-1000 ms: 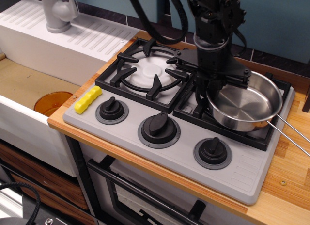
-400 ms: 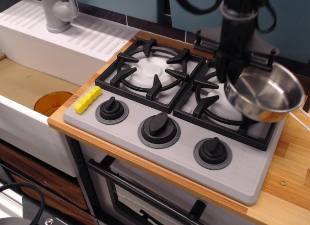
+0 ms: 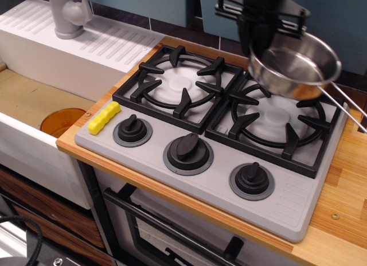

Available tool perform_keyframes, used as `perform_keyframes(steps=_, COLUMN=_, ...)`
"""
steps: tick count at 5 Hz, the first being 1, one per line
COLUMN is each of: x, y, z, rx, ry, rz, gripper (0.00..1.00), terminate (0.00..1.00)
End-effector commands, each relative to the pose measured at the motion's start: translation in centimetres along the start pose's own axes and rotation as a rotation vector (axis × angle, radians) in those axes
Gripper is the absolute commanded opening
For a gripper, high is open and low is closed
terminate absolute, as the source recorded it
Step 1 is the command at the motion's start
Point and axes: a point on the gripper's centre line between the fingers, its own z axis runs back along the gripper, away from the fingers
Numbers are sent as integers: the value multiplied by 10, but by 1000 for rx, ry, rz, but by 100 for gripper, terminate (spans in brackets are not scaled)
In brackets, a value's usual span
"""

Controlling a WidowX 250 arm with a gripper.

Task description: Put pot or pan on stove and put fry in pot or pan

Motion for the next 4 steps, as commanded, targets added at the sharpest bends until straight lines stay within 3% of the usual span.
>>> perform_keyframes(steps=1, x=30, y=52, z=26, rx=5, ry=-50, rz=-80, gripper=0, terminate=0)
perform_keyframes(steps=4, x=22, y=93, z=21, rx=11, ry=-36, rz=-110, gripper=0, terminate=0)
